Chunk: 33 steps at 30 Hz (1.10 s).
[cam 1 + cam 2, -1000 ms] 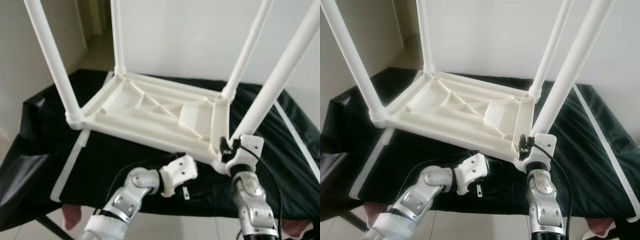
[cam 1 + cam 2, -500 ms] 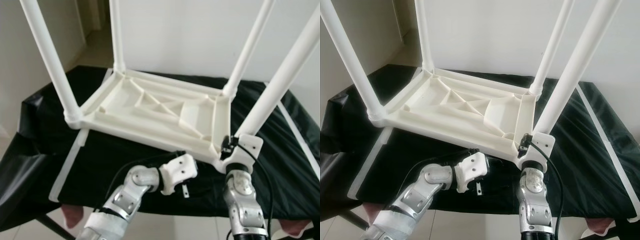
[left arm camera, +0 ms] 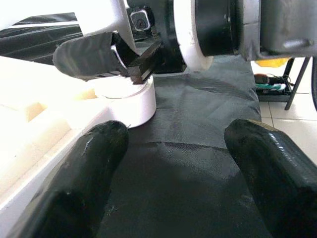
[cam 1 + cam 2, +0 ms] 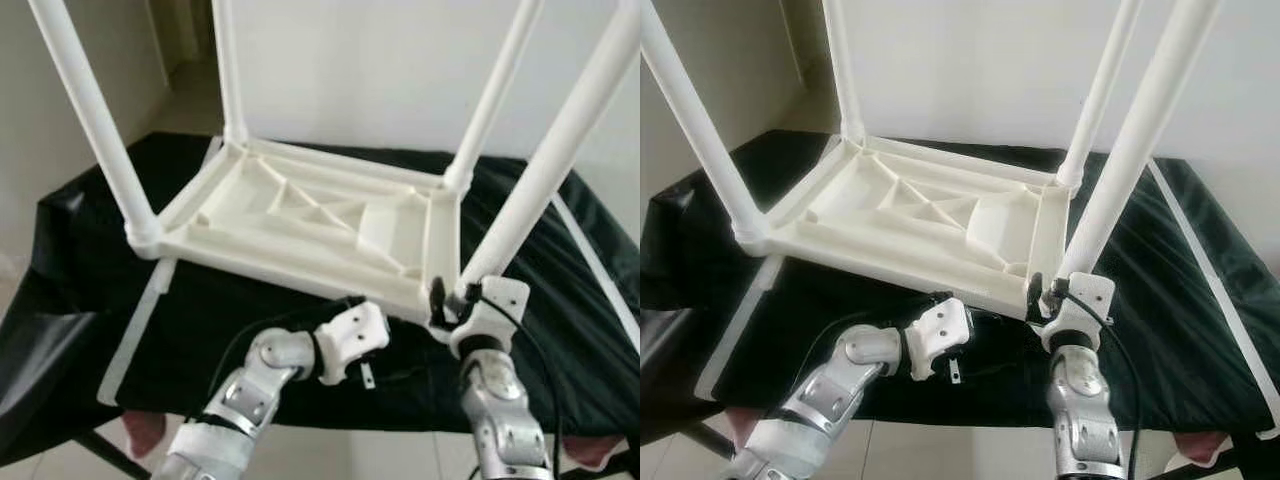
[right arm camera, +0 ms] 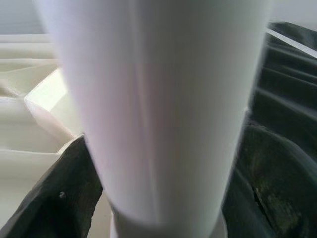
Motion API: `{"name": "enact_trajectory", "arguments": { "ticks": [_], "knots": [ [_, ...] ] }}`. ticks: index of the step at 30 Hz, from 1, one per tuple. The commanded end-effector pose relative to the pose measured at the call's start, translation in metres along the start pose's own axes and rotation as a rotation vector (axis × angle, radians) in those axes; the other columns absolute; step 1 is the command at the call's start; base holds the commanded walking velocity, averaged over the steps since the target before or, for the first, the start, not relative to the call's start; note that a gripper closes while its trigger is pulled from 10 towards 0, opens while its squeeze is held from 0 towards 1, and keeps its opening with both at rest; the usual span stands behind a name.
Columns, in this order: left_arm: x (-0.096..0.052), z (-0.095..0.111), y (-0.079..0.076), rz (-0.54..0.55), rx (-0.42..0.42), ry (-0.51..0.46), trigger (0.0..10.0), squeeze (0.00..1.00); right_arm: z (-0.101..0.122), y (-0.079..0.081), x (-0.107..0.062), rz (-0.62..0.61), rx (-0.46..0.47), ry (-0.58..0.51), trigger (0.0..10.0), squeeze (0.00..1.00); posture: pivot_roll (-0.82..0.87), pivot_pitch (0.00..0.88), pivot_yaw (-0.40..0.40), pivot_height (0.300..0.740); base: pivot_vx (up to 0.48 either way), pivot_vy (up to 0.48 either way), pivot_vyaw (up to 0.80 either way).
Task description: Building children table
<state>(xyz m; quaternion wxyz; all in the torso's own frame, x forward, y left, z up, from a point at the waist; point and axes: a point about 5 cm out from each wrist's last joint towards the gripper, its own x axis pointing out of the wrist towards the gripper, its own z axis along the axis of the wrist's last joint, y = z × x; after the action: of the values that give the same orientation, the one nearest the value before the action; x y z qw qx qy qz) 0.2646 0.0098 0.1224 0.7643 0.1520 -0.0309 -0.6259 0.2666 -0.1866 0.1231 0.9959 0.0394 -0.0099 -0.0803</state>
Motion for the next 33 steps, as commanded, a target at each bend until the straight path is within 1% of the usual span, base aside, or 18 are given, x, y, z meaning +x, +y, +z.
{"name": "enact_trajectory", "arguments": {
  "ticks": [1, 3, 6, 9, 10, 11, 12, 13, 14, 19, 21, 23, 24, 25, 28, 29, 30, 33],
  "knots": [
    [-0.001, 0.0, 0.005, 0.098, -0.006, 0.011, 10.0, 0.0, 0.001, -0.006, 0.002, 0.057, 0.0, 0.011, 10.0, 0.0, -0.03, 0.0, -0.031, 0.74, 0.0, 0.0, 0.0],
    [-0.001, 0.0, 0.005, 0.098, -0.006, 0.011, 10.0, 0.0, 0.001, -0.006, 0.002, 0.057, 0.0, 0.011, 10.0, 0.0, -0.03, 0.0, -0.031, 0.74, 0.0, 0.0, 0.0],
    [-0.001, 0.001, 0.006, 0.107, 0.026, 0.014, 10.0, 0.0, 0.004, -0.019, 0.009, 0.209, -0.106, -0.001, 10.0, 0.0, -0.03, 0.0, -0.025, 0.74, 0.0, 0.0, 0.0],
    [-0.001, 0.002, 0.007, 0.111, 0.04, 0.015, 10.0, 0.0, 0.005, -0.022, 0.01, 0.25, -0.134, -0.007, 10.0, 0.0, -0.03, 0.0, -0.025, 0.74, 0.0, 0.0, 0.0],
    [-0.001, 0.004, 0.008, 0.122, 0.048, 0.007, 10.0, 0.0, 0.007, -0.024, 0.012, 0.33, -0.151, -0.001, 10.0, 0.0, -0.02, 0.0, -0.021, 0.74, 0.0, 0.0, 0.0],
    [-0.001, 0.004, 0.008, 0.122, 0.048, 0.007, 10.0, 0.0, 0.007, -0.024, 0.012, 0.33, -0.151, -0.001, 10.0, 0.0, -0.02, 0.0, -0.021, 0.74, 0.0, 0.0, 0.0],
    [-0.002, 0.005, 0.009, 0.131, 0.053, 0.004, 10.0, 0.0, 0.007, -0.025, 0.013, 0.371, -0.165, 0.001, 10.0, 0.0, -0.02, 0.0, -0.018, 0.74, 0.0, 0.0, 0.0],
    [-0.002, 0.005, 0.009, 0.131, 0.053, 0.004, 10.0, 0.0, 0.007, -0.025, 0.013, 0.371, -0.165, 0.001, 10.0, 0.0, -0.02, 0.0, -0.018, 0.74, 0.0, 0.0, 0.0],
    [-0.003, 0.006, 0.01, 0.144, 0.066, 0.003, 10.0, 0.0, 0.007, -0.025, 0.014, 0.452, -0.194, 0.002, 10.0, 0.0, -0.02, 0.0, -0.016, 0.74, 0.0, 0.0, 0.0],
    [-0.003, 0.005, 0.009, 0.147, 0.075, 0.007, 10.0, 0.0, 0.006, -0.024, 0.016, 0.519, -0.201, 0.016, 10.0, 0.0, -0.03, 0.0, -0.014, 0.74, 0.0, 0.0, 0.0],
    [-0.001, 0.006, 0.008, 0.148, 0.079, 0.006, 10.0, 0.0, 0.004, -0.02, 0.016, 0.62, -0.213, 0.02, 10.0, 0.0, -0.03, 0.0, -0.011, 0.74, 0.0, 0.0, 0.0],
    [-0.001, 0.006, 0.008, 0.148, 0.079, 0.006, 10.0, 0.0, 0.004, -0.02, 0.016, 0.62, -0.213, 0.02, 10.0, 0.0, -0.03, 0.0, -0.011, 0.74, 0.0, 0.0, 0.0],
    [0.0, 0.007, 0.007, 0.149, 0.078, 0.003, 10.0, 0.0, 0.004, -0.019, 0.017, 0.653, -0.223, 0.016, 10.0, 0.0, -0.02, 0.0, -0.012, 0.74, 0.0, 0.0, 0.0],
    [0.001, 0.008, 0.008, 0.154, 0.079, -0.002, 10.0, 0.0, 0.002, -0.019, 0.018, 0.691, -0.228, 0.021, 0.8, 0.0, -0.03, 0.0, -0.01, 0.74, 0.0, 0.0, 0.0],
    [0.001, 0.008, 0.008, 0.154, 0.079, -0.002, 10.0, 0.0, 0.002, -0.019, 0.018, 0.691, -0.228, 0.021, 0.8, 0.0, -0.03, 0.0, -0.01, 0.74, 0.0, 0.0, 0.0],
    [0.001, 0.008, 0.008, 0.156, 0.078, -0.002, 10.0, 0.0, 0.001, -0.019, 0.018, 0.695, -0.224, 0.025, 0.0, 0.0, -0.03, 0.0, -0.01, 0.74, 0.0, 0.0, 0.0],
    [0.001, 0.008, 0.008, 0.156, 0.078, -0.002, 10.0, 0.0, 0.001, -0.019, 0.018, 0.695, -0.224, 0.025, 0.0, 0.0, -0.03, 0.0, -0.01, 0.74, 0.0, 0.0, 0.0],
    [0.001, 0.009, 0.011, 0.163, 0.089, -0.005, 10.0, 0.0, -0.002, -0.028, 0.015, 0.691, -0.234, 0.042, 0.0, 0.0, -0.04, 0.0, -0.003, 0.74, 0.0, 0.0, 0.0]
  ]
}}
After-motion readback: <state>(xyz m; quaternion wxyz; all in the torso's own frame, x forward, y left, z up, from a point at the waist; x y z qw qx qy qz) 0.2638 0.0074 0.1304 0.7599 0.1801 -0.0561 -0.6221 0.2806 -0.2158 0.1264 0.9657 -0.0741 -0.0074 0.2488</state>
